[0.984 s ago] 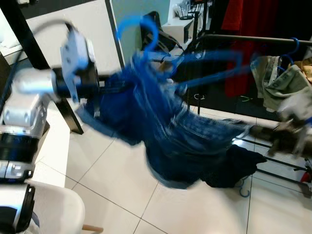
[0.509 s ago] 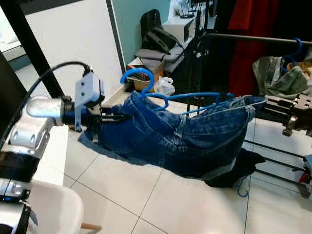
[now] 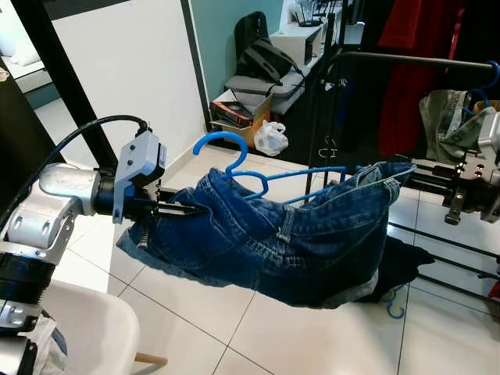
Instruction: Hang hanger
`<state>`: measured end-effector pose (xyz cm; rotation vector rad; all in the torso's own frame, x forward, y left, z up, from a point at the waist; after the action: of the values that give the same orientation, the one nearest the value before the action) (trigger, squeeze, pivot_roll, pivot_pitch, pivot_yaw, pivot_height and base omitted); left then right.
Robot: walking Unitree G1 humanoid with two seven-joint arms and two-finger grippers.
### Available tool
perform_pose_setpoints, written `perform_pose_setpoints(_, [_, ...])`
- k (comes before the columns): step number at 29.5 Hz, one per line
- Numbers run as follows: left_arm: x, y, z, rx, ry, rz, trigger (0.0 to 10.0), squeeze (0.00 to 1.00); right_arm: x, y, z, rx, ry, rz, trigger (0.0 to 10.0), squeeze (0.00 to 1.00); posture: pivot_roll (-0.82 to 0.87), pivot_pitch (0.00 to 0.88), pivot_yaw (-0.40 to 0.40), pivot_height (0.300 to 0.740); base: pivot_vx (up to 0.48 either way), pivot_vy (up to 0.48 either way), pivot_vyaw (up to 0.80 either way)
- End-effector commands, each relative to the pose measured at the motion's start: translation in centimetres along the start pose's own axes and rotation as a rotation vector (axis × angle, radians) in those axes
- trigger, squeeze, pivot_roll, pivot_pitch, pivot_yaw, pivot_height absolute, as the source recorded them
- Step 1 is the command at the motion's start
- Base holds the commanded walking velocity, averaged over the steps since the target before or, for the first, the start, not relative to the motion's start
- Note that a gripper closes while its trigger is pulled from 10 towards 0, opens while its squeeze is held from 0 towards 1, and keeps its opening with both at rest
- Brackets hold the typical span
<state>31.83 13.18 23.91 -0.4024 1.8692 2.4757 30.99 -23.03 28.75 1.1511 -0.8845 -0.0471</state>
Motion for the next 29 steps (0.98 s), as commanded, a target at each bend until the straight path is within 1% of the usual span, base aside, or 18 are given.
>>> perform_pose_setpoints(1, [0.3,0.0,1.1,-0.022,-0.017,0.009,0.0,0.0,-0.2,0.3,0.5,-0.001,0.027,0.025,0.0,0.0,-0.07,0.0,0.096,0.74,0.0,0.0,0.0])
perform_pose_setpoints(3, [0.3,0.0,1.1,-0.022,-0.017,0.009,0.0,0.0,-0.2,0.3,0.5,-0.001,0.027,0.025,0.0,0.0,-0.07,0.0,0.096,0.74,0.0,0.0,0.0])
perform_pose_setpoints(5, [0.3,0.7,2.2,-0.012,-0.018,0.012,0.0,0.0,-1.0,-0.3,1.2,-0.034,0.069,0.004,0.0,0.0,-0.07,0.0,0.1,0.74,0.0,0.0,0.0])
perform_pose_setpoints(7, [0.3,0.7,2.2,-0.012,-0.018,0.012,0.0,0.0,-1.0,-0.3,1.2,-0.034,0.069,0.004,0.0,0.0,-0.07,0.0,0.1,0.74,0.0,0.0,0.0])
perform_pose_setpoints(9, [0.9,1.0,2.6,-0.008,-0.055,0.027,0.0,0.0,-1.4,-0.7,1.5,-0.06,0.089,-0.003,0.0,0.0,-0.07,0.0,0.102,0.74,0.0,0.0,0.0])
perform_pose_setpoints(10, [0.9,1.0,2.6,-0.008,-0.055,0.027,0.0,0.0,-1.4,-0.7,1.5,-0.06,0.089,-0.003,0.0,0.0,-0.07,0.0,0.102,0.74,0.0,0.0,0.0])
perform_pose_setpoints(11, [1.6,0.6,2.6,-0.033,-0.095,0.038,0.0,0.0,-1.4,-0.9,1.5,-0.074,0.097,0.004,0.0,0.0,-0.07,0.0,0.105,0.74,0.0,0.0,0.0])
perform_pose_setpoints(12, [1.6,0.6,2.6,-0.033,-0.095,0.038,0.0,0.0,-1.4,-0.9,1.5,-0.074,0.097,0.004,0.0,0.0,-0.07,0.0,0.105,0.74,0.0,0.0,0.0])
perform_pose_setpoints(13, [2.2,0.1,2.7,-0.06,-0.133,0.056,0.0,0.0,-1.4,-1.0,1.6,-0.092,0.109,0.021,0.0,0.0,-0.07,0.0,0.105,0.74,0.0,0.0,0.0])
perform_pose_setpoints(15, [2.2,0.1,2.7,-0.06,-0.133,0.056,0.0,0.0,-1.4,-1.0,1.6,-0.092,0.109,0.021,0.0,0.0,-0.07,0.0,0.105,0.74,0.0,0.0,0.0])
perform_pose_setpoints(16, [2.7,-0.4,2.8,-0.085,-0.163,0.073,0.0,0.0,-1.2,-1.0,1.7,-0.111,0.115,0.04,0.0,0.0,-0.07,0.0,0.107,0.74,0.0,0.0,0.0])
perform_pose_setpoints(19, [2.7,-0.4,2.8,-0.085,-0.163,0.073,0.0,0.0,-1.2,-1.0,1.7,-0.111,0.115,0.04,0.0,0.0,-0.07,0.0,0.107,0.74,0.0,0.0,0.0])
perform_pose_setpoints(21, [3.4,-1.3,2.9,-0.124,-0.204,0.098,0.0,0.0,-0.6,-0.5,1.8,-0.126,0.117,0.077,0.0,0.0,-0.07,0.0,0.108,0.74,0.0,0.0,0.0])
perform_pose_setpoints(23, [3.4,-1.3,2.9,-0.124,-0.204,0.098,0.0,0.0,-0.6,-0.5,1.8,-0.126,0.117,0.077,0.0,0.0,-0.07,0.0,0.108,0.74,0.0,0.0,0.0])
perform_pose_setpoints(25, [3.8,-1.8,2.1,-0.133,-0.229,0.104,0.0,0.0,-0.2,1.0,1.3,-0.081,0.128,0.114,0.0,0.0,-0.08,0.0,0.11,0.74,0.0,0.0,0.0])
perform_pose_setpoints(26, [3.8,-1.8,2.1,-0.133,-0.229,0.104,0.0,0.0,-0.2,1.0,1.3,-0.081,0.128,0.114,0.0,0.0,-0.08,0.0,0.11,0.74,0.0,0.0,0.0])
perform_pose_setpoints(28, [4.0,-2.5,0.2,-0.132,-0.236,0.09,0.0,0.0,-0.7,3.8,0.0,0.024,0.182,0.153,0.0,0.0,-0.08,0.0,0.107,0.74,0.0,0.0,0.0])
perform_pose_setpoints(29, [4.0,-2.6,-0.3,-0.131,-0.238,0.085,0.0,0.0,-0.9,4.5,-0.3,0.054,0.203,0.162,0.0,0.0,-0.08,0.0,0.106,0.74,0.0,0.0,0.0])
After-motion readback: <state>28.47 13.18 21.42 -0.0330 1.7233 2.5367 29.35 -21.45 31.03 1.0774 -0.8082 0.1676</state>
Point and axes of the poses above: a point about 5 cm out from each wrist's last joint towards the gripper, its own z axis pointing back from the gripper into the wrist, its own y axis along the axis of the wrist's last joint, x = y × z, the point moved 6 cm from there along -z, pointing out of the wrist towards the gripper, and after that the axes turned 9 degrees about z, right-handed, at the moved point
